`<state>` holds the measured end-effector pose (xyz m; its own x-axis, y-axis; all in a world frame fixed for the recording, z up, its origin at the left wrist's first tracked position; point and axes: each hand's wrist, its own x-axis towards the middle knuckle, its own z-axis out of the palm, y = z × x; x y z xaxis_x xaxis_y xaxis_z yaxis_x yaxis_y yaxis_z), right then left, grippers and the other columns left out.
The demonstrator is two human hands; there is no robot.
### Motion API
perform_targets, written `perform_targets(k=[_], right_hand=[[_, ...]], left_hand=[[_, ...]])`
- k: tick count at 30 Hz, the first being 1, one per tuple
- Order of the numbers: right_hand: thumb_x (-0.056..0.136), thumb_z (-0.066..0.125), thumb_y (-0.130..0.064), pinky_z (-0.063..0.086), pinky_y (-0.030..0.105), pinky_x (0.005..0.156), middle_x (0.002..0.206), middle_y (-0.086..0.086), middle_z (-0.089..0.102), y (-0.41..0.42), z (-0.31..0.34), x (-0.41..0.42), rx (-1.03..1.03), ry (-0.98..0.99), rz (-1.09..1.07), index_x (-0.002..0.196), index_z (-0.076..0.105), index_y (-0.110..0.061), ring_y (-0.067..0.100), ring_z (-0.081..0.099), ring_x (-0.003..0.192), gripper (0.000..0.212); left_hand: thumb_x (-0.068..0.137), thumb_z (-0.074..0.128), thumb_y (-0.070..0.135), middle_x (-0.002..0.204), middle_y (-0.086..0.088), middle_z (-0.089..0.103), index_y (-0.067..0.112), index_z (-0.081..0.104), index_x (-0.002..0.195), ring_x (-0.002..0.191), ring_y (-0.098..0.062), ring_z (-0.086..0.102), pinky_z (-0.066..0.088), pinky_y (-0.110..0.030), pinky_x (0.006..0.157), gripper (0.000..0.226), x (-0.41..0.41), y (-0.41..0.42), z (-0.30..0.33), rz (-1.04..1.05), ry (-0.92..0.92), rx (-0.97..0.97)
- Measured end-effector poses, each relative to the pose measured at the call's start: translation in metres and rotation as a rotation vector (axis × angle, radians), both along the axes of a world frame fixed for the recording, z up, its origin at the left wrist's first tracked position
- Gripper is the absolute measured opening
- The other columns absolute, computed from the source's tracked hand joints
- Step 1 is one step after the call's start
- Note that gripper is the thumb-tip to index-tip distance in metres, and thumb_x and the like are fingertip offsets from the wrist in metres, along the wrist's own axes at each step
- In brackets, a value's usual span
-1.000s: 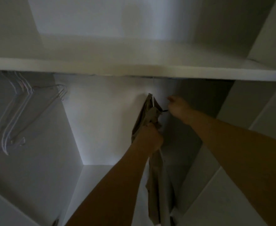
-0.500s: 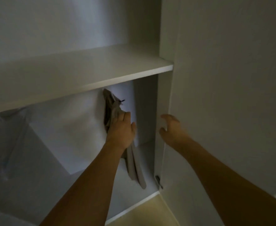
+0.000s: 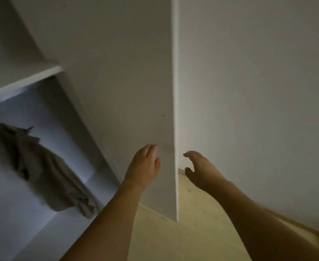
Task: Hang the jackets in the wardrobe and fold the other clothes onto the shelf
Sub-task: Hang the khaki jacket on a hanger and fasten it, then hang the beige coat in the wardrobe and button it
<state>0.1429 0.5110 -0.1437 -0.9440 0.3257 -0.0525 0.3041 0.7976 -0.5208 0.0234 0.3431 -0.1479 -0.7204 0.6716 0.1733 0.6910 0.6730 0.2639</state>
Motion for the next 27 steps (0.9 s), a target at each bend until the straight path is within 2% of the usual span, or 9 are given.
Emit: perform_targets(k=[4, 10, 16, 20, 24, 27], right_hand=[[0.094, 0.054, -0.026, 0.033, 0.030, 0.110, 0.148, -0.001, 0.040, 0.088, -0.010, 0.122, 0.036, -0.023, -0.230, 0.142, 0.039, -0.019, 0.017, 0.042, 0.132, 0.051], [0.095, 0.052, -0.025, 0.034, 0.035, 0.111, 0.150, 0.002, 0.037, 0.181, -0.034, 0.300, -0.007, -0.087, -0.430, 0.145, 0.035, -0.016, 0.020, 0.041, 0.133, 0.054], [0.093, 0.053, -0.025, 0.036, 0.035, 0.108, 0.149, 0.002, 0.037, 0.251, -0.063, 0.428, -0.082, -0.129, -0.622, 0.146, 0.033, -0.018, 0.023, 0.044, 0.129, 0.057], [0.092, 0.052, -0.023, 0.030, 0.032, 0.110, 0.151, 0.002, 0.035, 0.287, -0.083, 0.516, -0.140, -0.144, -0.743, 0.147, 0.033, -0.018, 0.021, 0.036, 0.137, 0.058], [0.091, 0.051, -0.019, 0.033, 0.031, 0.105, 0.150, 0.002, 0.035, 0.316, -0.098, 0.627, -0.180, -0.176, -0.851, 0.144, 0.036, -0.016, 0.021, 0.038, 0.133, 0.055], [0.092, 0.050, -0.019, 0.029, 0.030, 0.108, 0.151, 0.004, 0.032, 0.338, -0.110, 0.720, -0.198, -0.188, -0.888, 0.147, 0.032, -0.015, 0.022, 0.034, 0.136, 0.058]], left_hand=[[0.100, 0.042, 0.030, 0.148, -0.009, 0.040, 0.007, 0.039, 0.143, 0.136, -0.023, 0.035, 0.028, -0.034, 0.114, 0.048, 0.086, 0.099, -0.013, -0.220, -0.004, -0.007], [0.100, 0.040, 0.030, 0.148, -0.009, 0.039, 0.008, 0.037, 0.142, 0.135, -0.025, 0.035, 0.028, -0.036, 0.114, 0.048, 0.216, 0.229, -0.023, -0.385, 0.026, -0.030], [0.100, 0.040, 0.033, 0.150, -0.010, 0.036, 0.008, 0.034, 0.144, 0.137, -0.026, 0.032, 0.025, -0.037, 0.115, 0.052, 0.324, 0.325, -0.068, -0.530, -0.032, -0.161], [0.099, 0.042, 0.033, 0.150, -0.012, 0.036, 0.006, 0.035, 0.144, 0.137, -0.028, 0.032, 0.023, -0.038, 0.115, 0.053, 0.400, 0.392, -0.090, -0.623, -0.049, -0.206], [0.100, 0.041, 0.034, 0.150, -0.013, 0.036, 0.006, 0.034, 0.146, 0.138, -0.029, 0.032, 0.025, -0.039, 0.115, 0.054, 0.498, 0.446, -0.100, -0.704, -0.076, -0.254], [0.100, 0.040, 0.034, 0.151, -0.013, 0.036, 0.006, 0.034, 0.146, 0.139, -0.028, 0.031, 0.023, -0.038, 0.116, 0.054, 0.583, 0.482, -0.109, -0.733, -0.078, -0.255]])
